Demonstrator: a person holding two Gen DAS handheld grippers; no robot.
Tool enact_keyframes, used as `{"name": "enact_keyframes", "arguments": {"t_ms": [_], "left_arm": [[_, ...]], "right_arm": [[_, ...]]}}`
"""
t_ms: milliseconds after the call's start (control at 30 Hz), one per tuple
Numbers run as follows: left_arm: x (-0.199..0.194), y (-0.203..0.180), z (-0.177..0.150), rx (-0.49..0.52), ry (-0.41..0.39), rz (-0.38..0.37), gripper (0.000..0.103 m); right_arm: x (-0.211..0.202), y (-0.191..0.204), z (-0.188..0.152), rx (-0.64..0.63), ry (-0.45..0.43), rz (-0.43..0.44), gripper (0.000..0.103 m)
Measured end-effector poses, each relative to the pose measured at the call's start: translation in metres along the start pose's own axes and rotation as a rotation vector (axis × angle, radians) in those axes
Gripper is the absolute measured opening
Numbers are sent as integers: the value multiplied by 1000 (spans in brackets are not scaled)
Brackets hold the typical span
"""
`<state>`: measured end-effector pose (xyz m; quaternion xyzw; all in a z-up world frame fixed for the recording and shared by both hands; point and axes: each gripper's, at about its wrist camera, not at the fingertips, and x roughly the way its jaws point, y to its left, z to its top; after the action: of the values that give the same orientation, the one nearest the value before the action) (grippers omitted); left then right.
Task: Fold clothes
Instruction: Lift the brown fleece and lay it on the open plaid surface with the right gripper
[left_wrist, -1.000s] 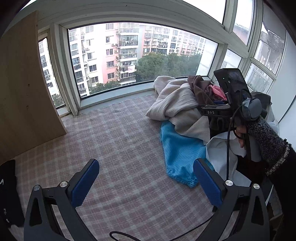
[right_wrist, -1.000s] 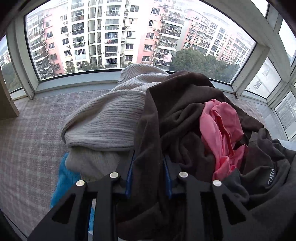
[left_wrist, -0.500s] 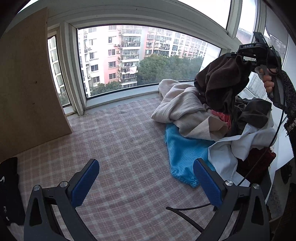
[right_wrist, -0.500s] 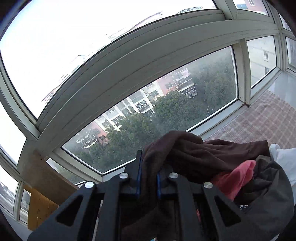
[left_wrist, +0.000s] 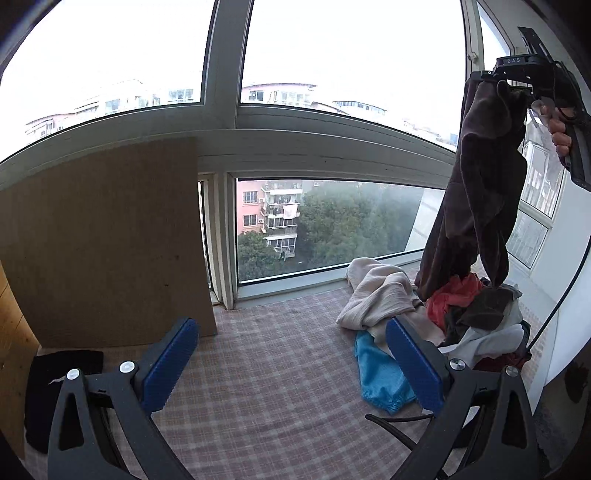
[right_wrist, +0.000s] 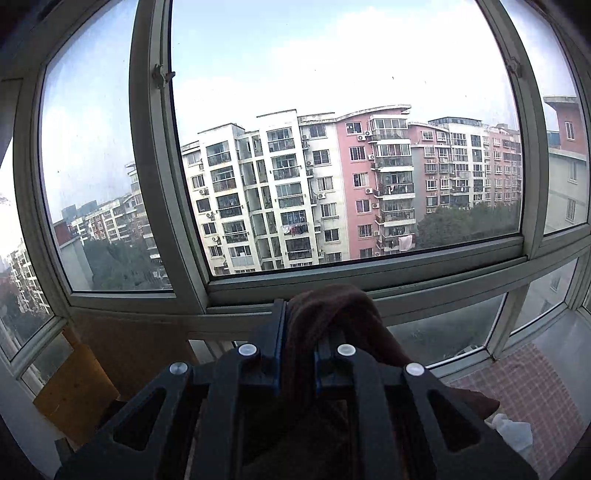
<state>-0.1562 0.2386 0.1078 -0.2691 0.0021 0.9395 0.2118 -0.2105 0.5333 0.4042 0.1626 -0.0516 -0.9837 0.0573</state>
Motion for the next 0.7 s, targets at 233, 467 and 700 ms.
{"name": "enact_keyframes", "arguments": {"t_ms": [233,467,700], "left_arm": [[-88,70,-9,-43,-84,105,102],[-150,149,-51,-79,-75,208,102],[-69,173,-95,-28,166,195,102]], "right_arm": [[-69,119,19,-127,-10,215,12],[-8,131,-220,-283,471,171,72],[83,65,-405,-77,687,25,72]]}}
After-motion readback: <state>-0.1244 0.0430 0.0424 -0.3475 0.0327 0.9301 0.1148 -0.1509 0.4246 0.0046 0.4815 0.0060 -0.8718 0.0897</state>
